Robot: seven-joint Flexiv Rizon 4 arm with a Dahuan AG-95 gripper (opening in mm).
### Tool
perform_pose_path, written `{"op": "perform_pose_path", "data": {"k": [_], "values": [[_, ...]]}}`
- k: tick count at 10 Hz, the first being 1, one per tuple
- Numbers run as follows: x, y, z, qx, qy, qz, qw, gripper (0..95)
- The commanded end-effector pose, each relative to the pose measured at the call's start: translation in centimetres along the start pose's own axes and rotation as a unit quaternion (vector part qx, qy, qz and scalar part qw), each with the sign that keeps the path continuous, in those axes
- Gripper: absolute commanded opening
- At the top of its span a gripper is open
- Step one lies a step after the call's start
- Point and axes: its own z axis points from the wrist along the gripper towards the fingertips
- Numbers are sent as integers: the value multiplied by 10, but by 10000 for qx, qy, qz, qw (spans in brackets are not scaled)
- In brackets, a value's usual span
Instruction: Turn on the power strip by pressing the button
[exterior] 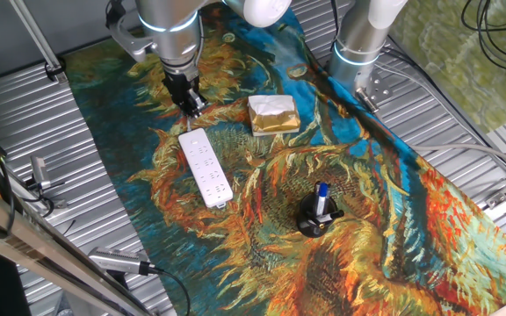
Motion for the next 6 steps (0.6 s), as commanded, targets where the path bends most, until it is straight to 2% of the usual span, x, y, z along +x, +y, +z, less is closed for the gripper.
{"op": "perform_pose_path", "data": {"k": [1, 6], "values": [[-1, 0, 0, -21, 60, -17, 10000, 0], [-1, -2, 0, -91, 71, -95, 9999, 0]]}}
